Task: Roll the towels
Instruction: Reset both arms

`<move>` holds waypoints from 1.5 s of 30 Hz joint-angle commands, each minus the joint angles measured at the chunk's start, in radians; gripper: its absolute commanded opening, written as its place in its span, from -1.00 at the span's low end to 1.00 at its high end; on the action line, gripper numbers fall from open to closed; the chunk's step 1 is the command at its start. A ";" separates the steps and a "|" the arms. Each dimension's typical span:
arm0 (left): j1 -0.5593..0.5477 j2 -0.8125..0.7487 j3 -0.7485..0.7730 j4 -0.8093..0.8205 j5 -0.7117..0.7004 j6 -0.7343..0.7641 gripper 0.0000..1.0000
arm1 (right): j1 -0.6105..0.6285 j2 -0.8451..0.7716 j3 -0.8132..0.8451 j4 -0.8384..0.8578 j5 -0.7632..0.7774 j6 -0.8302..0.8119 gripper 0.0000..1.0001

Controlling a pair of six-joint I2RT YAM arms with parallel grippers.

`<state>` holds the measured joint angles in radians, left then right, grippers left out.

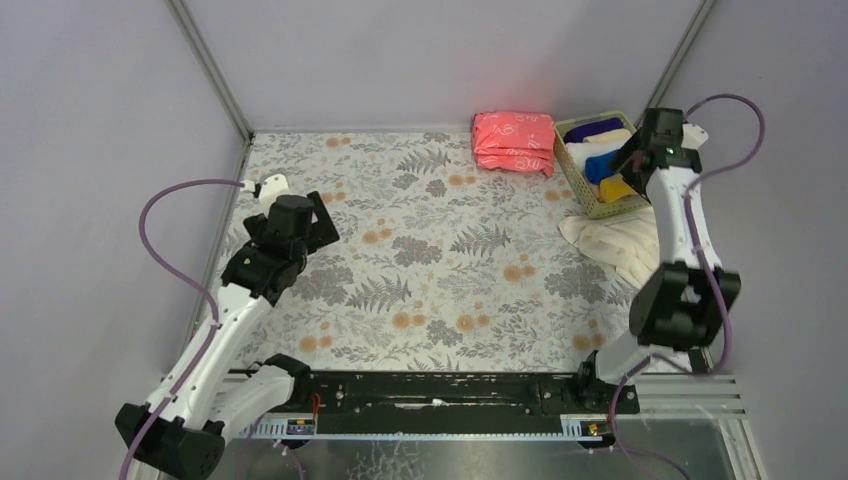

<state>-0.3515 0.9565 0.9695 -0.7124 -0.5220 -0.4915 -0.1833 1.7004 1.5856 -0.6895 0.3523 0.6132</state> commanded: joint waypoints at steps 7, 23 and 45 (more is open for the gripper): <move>0.005 -0.260 0.032 0.002 0.146 -0.031 1.00 | 0.007 -0.823 -0.515 0.246 -0.290 -0.187 0.99; 0.005 -0.541 -0.126 0.006 0.176 -0.066 1.00 | 0.165 -1.391 -0.859 0.317 -0.263 -0.313 0.99; 0.006 -0.594 -0.214 0.064 0.196 -0.020 1.00 | 0.185 -1.451 -0.933 0.354 -0.283 -0.336 0.99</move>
<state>-0.3515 0.3920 0.7677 -0.7097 -0.3389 -0.5369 -0.0067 0.2333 0.6472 -0.3969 0.0761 0.2962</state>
